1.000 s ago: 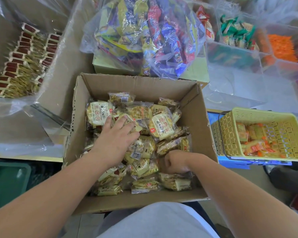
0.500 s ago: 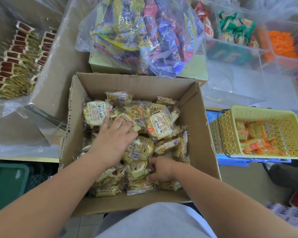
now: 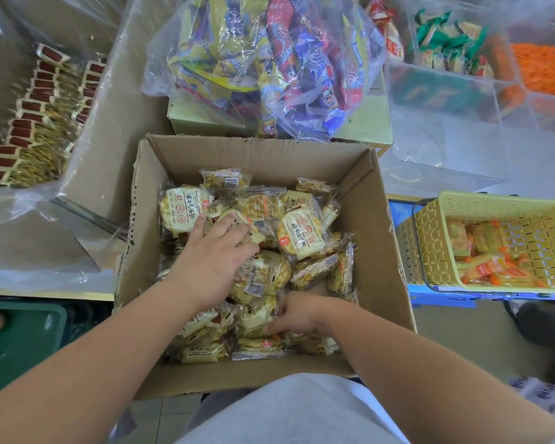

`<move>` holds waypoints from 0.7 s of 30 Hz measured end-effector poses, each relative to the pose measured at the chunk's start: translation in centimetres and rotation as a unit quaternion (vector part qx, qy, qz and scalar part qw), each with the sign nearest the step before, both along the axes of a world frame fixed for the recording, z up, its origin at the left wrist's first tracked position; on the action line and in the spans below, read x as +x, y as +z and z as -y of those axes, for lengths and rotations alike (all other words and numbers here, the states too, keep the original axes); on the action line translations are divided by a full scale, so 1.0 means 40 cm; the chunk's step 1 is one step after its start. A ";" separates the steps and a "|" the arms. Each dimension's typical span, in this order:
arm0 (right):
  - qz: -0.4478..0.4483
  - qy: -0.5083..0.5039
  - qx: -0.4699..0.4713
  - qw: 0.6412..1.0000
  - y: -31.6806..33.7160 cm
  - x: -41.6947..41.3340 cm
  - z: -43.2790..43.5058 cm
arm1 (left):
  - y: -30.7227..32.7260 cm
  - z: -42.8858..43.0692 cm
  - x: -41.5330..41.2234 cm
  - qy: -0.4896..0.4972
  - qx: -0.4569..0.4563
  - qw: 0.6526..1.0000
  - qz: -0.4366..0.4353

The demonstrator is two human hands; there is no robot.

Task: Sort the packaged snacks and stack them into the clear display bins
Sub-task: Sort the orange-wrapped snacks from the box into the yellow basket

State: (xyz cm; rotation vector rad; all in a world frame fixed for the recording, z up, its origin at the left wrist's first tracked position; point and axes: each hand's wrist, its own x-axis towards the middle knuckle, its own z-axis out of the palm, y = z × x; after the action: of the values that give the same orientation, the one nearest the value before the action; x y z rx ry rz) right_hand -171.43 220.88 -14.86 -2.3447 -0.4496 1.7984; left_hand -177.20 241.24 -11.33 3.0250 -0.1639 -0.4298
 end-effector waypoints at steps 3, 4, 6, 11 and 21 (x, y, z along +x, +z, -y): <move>0.006 -0.054 0.021 0.998 -0.007 -0.022 -0.011 | 0.001 0.002 0.002 0.002 0.003 1.000 -0.005; 0.014 -0.069 0.031 0.997 -0.002 -0.026 -0.014 | 0.001 0.002 0.002 0.004 0.003 1.000 -0.006; 0.026 -0.075 0.054 0.995 0.015 -0.024 -0.013 | 0.002 0.000 0.003 0.005 0.001 1.000 -0.005; 0.125 -0.084 0.089 0.985 0.094 0.040 0.046 | 0.009 -0.004 0.004 0.006 -0.009 1.000 -0.018; 0.266 0.034 0.113 0.957 0.112 0.097 0.079 | 0.029 -0.004 -0.013 -0.006 -0.039 0.999 -0.038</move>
State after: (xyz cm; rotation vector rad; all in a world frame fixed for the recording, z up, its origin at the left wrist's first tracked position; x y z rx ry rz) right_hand -167.54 217.73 -10.38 -2.6418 -0.7629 1.0385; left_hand -177.73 241.38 -10.18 2.9278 -0.1886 -0.5253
